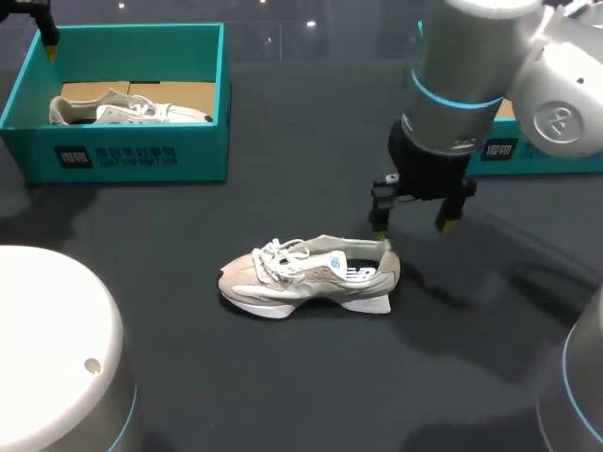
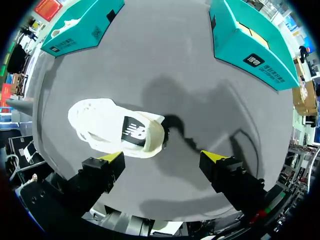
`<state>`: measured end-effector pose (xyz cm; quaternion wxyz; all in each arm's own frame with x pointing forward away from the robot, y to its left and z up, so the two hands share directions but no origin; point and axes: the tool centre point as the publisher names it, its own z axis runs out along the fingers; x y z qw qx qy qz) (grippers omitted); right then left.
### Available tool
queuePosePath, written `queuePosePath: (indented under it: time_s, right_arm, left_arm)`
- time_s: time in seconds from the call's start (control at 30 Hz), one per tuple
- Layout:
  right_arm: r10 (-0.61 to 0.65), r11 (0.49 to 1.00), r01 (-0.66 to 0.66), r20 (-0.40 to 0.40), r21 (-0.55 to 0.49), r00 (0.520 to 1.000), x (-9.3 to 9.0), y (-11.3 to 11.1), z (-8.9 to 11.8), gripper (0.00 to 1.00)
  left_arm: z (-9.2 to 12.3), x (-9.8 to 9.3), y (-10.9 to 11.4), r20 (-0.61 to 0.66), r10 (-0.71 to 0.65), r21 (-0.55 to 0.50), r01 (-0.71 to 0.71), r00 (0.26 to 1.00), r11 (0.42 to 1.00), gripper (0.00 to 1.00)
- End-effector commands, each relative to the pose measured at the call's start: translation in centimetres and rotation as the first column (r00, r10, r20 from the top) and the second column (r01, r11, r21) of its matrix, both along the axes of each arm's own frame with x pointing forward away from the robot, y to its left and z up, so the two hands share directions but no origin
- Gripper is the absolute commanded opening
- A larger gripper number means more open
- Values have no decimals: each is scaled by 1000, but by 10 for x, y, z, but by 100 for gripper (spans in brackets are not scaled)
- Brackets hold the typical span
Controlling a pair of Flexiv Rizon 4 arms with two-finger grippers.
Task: Take the shoe out of the shoebox, open the shoe tongue, remove and reinsert the insole, then place the shoe into the shoebox
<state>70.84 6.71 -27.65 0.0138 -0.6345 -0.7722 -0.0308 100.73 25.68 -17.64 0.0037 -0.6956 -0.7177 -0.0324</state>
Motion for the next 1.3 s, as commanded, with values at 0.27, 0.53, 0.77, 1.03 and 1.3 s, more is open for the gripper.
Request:
queuePosePath:
  time_s: [0.27, 0.53, 0.77, 1.03, 1.3]
  right_arm:
    - [364, 668, -460, 282, 585, 888, -4, -70, -14, 100]
    - [602, 308, -676, 414, 669, 683, -4, -89, -15, 100]
    - [595, 377, -733, 458, 567, 660, -7, -96, -20, 100]
    - [503, 90, -924, 783, 373, 365, -7, -123, -43, 100]
    - [598, 107, -924, 718, 367, 355, -4, -112, -47, 100]
  left_arm:
    - [0, 0, 0, 0, -1, 1, 1, 1000, 1000, 100]
    - [0, 0, 0, 0, -1, 1, 1, 1000, 1000, 100]
    - [0, 0, 0, 0, -1, 1, 1, 1000, 1000, 100]
    - [0, 0, 0, 0, -1, 1, 1, 1000, 1000, 100]
    - [0, 0, 0, 0, -1, 1, 1, 1000, 1000, 100]
